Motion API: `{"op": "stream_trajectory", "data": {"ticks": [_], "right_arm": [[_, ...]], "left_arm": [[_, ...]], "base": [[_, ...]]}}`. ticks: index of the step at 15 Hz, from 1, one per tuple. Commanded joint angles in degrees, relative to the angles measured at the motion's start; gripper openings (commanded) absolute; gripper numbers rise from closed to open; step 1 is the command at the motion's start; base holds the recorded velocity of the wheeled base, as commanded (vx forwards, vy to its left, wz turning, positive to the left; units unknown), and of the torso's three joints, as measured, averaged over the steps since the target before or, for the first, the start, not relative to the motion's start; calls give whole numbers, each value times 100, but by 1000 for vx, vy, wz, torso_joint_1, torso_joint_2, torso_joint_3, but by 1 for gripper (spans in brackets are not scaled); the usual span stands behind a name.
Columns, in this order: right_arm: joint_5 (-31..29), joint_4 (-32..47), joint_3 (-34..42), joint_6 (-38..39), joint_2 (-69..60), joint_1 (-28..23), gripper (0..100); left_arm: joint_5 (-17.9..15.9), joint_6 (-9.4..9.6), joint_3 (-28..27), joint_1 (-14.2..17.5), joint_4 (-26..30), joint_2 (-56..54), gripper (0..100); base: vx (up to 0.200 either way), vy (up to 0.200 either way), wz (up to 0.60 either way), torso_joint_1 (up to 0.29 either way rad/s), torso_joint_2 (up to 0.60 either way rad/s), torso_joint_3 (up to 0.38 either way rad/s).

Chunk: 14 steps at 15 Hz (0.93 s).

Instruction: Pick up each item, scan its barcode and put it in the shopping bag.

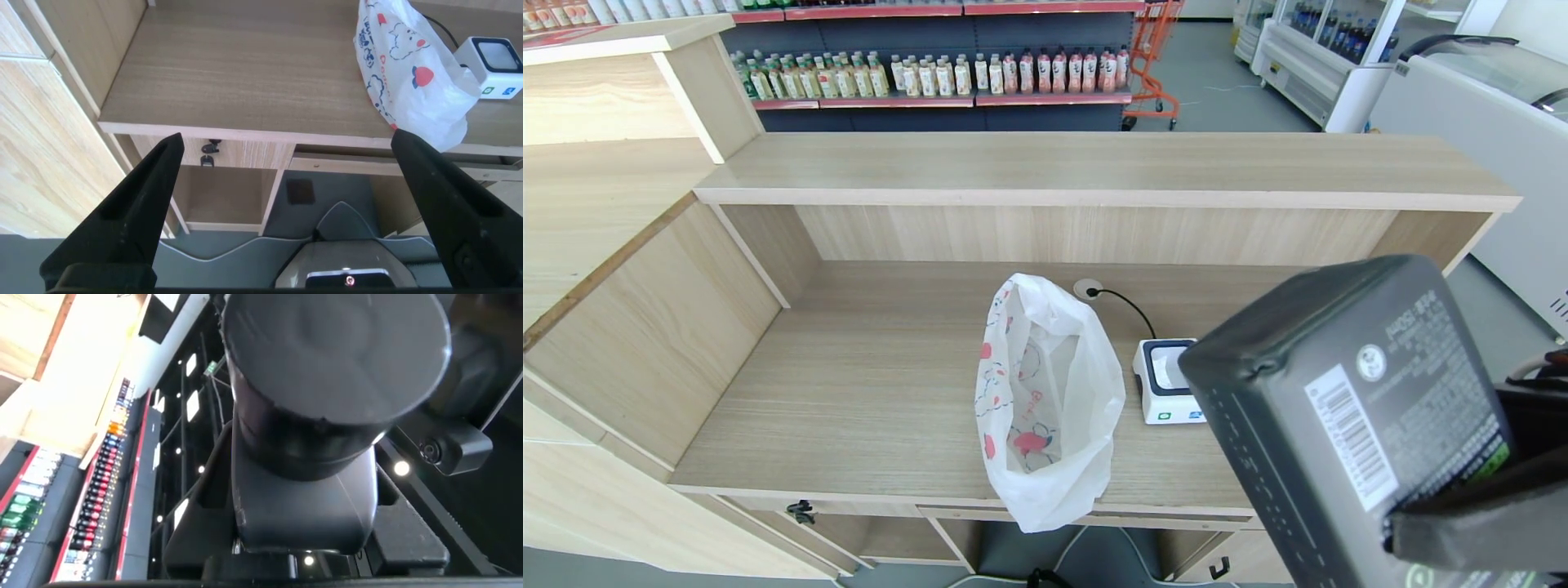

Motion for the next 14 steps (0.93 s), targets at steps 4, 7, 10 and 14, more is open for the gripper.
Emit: {"op": "stream_trajectory", "data": {"ticks": [4,7,10,14], "right_arm": [[-375,59,-177,411,30,-239,0],[-2652,1000,-107,3048,-128,-1267,0],[-3662,2072,-10,6142,-568,-2541,0],[-3293,2239,473,7627,-1025,-4414,0]], "left_arm": [[1,-1,0,0,2,-2,100],[1,-1,0,0,2,-2,100],[1,-1,0,0,2,-2,100],[1,-1,0,0,2,-2,100]], "base": [[0,0,0,0,0,0],[0,0,0,0,0,0],[0,0,0,0,0,0],[0,0,0,0,0,0]]}}
